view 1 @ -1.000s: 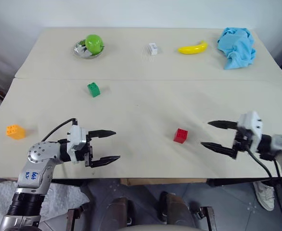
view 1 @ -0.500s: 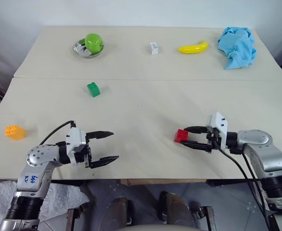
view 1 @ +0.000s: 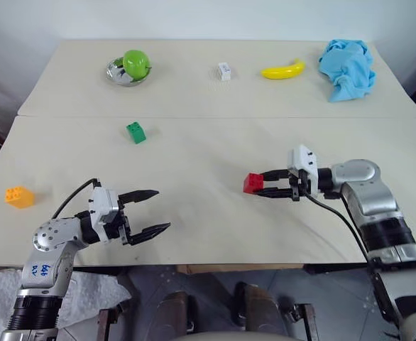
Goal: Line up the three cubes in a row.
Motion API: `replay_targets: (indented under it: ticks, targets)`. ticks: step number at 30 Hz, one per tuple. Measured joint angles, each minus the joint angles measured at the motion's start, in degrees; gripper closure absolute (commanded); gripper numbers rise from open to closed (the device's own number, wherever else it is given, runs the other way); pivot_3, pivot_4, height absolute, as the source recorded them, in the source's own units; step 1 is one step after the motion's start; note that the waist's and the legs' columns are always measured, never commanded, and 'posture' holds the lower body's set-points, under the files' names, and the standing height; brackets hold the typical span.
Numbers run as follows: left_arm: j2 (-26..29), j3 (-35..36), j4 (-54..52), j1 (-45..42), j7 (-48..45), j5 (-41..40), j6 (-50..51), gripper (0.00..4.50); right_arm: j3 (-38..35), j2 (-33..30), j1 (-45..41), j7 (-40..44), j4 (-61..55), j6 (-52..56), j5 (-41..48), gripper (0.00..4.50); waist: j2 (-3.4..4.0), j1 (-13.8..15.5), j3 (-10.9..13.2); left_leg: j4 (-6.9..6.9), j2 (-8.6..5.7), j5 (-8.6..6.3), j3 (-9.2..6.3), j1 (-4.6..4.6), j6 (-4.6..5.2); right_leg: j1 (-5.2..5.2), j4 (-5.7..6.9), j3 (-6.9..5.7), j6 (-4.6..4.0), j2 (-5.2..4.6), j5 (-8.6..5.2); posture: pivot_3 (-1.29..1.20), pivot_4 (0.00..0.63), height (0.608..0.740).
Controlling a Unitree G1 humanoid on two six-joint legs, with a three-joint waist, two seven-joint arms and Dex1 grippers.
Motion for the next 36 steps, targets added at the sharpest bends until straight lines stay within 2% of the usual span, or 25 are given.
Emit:
replay_targets:
  ticks: [4, 9, 19, 20, 27, 31, 36]
  targets:
    - [0.0, 0.75, 0.22, 0.43, 0.31, 0.01, -0.09, 0.0, 2.25, 2.39, -5.67, 4.83, 10.13, -4.66, -2.75, 3.03, 0.0, -0.1, 0.0, 0.0, -0.02, 0.0, -0.02, -0.03, 0.0, 0.0, -0.01, -0.01, 0.0, -0.01, 0.0, 0.0, 0.15, 0.74]
    - [0.04, 1.95, 0.39, 1.78, 0.66, 0.03, -0.3, 0.0, 3.42, 5.5, -12.79, 5.64, 21.87, -10.0, -6.59, 3.03, 0.01, -0.87, 0.0, -0.01, -0.01, 0.0, -0.09, -0.03, 0.0, 0.0, 0.01, -0.05, -0.01, -0.01, -0.01, 0.0, 0.15, 0.74]
    - [0.03, 3.05, -0.4, 4.64, 2.17, 0.09, -0.73, 0.0, 3.29, 7.01, -17.14, 5.59, 30.69, -15.89, -9.71, 3.03, 0.01, -1.44, 0.0, 0.04, -0.01, 0.0, -0.17, -0.04, 0.0, 0.05, 0.03, -0.04, -0.02, -0.02, -0.01, 0.0, 0.15, 0.74]
    - [0.01, 3.05, -0.49, 4.73, 2.38, 0.08, -0.74, 0.0, 3.29, 7.15, -17.48, 5.53, 31.1, -15.88, -9.91, 2.3, 0.01, -1.45, 0.0, 0.06, -0.01, 0.0, -0.17, -0.04, -0.01, 0.06, 0.03, -0.04, -0.02, -0.02, -0.01, 0.0, 0.15, 0.74]
    - [0.23, 3.26, -2.38, 6.32, 3.05, -0.01, 0.53, 0.0, -0.04, 7.39, -17.29, 6.68, 31.08, -18.82, -8.78, 0.03, 0.04, -1.56, 0.02, -0.02, -0.01, 0.0, -0.18, -0.05, -0.02, 0.01, 0.01, -0.05, -0.03, -0.02, -0.02, 0.0, 0.15, 0.74]
    - [-1.07, 6.64, -3.13, 7.9, 6.94, 0.13, -0.76, 0.0, -3.87, 5.73, -14.83, 7.67, 24.91, -19.91, -4.25, 0.03, 0.05, -1.32, 0.03, -0.02, -0.01, 0.0, -0.26, -0.05, -0.03, 0.04, 0.0, -0.09, -0.03, -0.04, -0.02, 0.0, 0.15, 0.74]
    - [-7.7, 16.23, -4.0, 14.8, 16.9, 0.0, -4.12, 0.0, -10.26, -0.03, -0.36, 7.76, 8.91, -14.26, 5.82, 0.03, 0.03, -1.08, 0.03, -0.02, -0.04, -0.08, -0.49, -0.21, -0.01, 0.07, -0.11, -0.23, -0.04, -0.09, -0.02, 0.0, 0.15, 0.74]
